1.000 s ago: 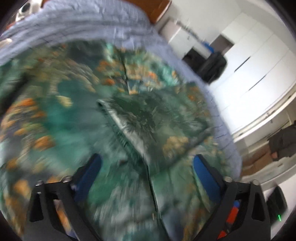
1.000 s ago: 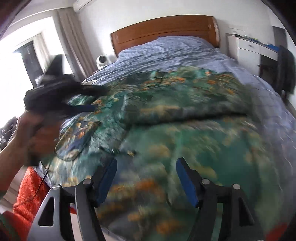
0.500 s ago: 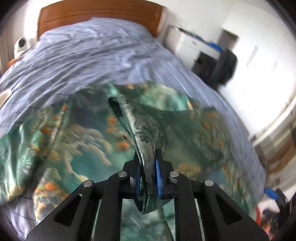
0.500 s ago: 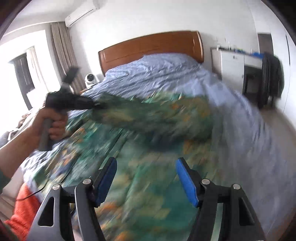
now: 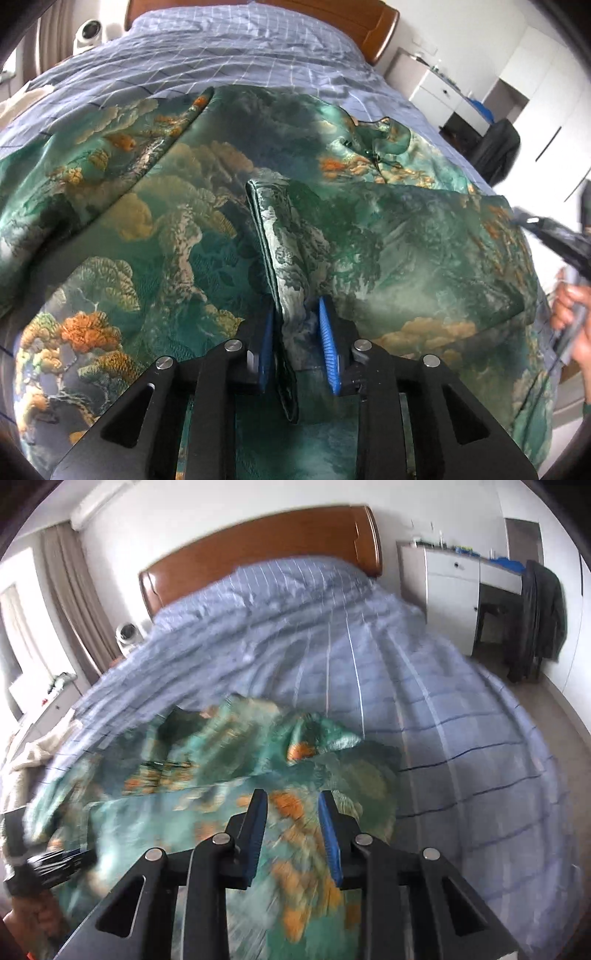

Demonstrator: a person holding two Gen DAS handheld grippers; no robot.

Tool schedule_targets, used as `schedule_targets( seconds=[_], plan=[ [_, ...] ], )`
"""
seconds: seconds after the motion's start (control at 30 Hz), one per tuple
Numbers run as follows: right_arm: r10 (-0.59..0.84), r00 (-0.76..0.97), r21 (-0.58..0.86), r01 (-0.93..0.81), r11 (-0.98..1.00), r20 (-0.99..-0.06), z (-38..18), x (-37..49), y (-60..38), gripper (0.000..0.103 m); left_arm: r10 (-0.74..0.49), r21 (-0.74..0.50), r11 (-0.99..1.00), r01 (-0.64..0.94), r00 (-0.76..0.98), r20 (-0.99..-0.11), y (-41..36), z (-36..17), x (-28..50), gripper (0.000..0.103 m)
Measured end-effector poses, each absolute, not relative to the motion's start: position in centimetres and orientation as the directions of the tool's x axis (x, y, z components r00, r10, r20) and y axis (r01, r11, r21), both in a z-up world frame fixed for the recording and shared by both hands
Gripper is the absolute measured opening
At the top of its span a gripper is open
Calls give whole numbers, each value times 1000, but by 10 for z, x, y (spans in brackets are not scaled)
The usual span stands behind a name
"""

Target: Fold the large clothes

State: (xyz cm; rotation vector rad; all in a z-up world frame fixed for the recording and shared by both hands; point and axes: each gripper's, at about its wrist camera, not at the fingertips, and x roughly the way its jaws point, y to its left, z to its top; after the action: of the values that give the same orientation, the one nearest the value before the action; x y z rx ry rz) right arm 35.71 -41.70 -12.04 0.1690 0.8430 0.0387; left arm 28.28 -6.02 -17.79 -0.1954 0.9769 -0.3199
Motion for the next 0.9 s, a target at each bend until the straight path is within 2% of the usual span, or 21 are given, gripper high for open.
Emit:
schedule_targets(
  seconds=[0.1,0.13,0.27,0.43,0.57,0.63,0.7,0.9],
  plan=[
    [136,534,212,84,974,-835,-180,384,-424,28,-334,-270,943,196,541,-772,-66,-181,287,26],
    [151,521,232,94,968,-840,-194,386,-426,27,-322,-252,946,201,551,-770,-69,-181,286,26],
    [142,553,242,112,964,-821,-194,378,-427,26,-305,-225,952,208,572,-761,-70,-184,287,26],
    [81,534,124,46,991,-841,-163,349,-408,29,-313,-236,950,206,576,-755,-69,-187,290,26],
    [183,535,185,-50,981,-825,-143,319,-395,29,-307,-228,951,207,579,-755,-70,-186,289,26],
    [217,490,211,-69,975,-844,-153,307,-387,29,-306,-226,952,207,580,-755,-70,-186,289,26],
    [188,452,177,-65,982,-872,-171,304,-382,29,-303,-222,953,207,581,-756,-71,-186,289,26],
    [195,511,216,-19,976,-837,-199,310,-384,27,-275,-188,960,206,588,-761,-74,-186,288,26]
  ],
)
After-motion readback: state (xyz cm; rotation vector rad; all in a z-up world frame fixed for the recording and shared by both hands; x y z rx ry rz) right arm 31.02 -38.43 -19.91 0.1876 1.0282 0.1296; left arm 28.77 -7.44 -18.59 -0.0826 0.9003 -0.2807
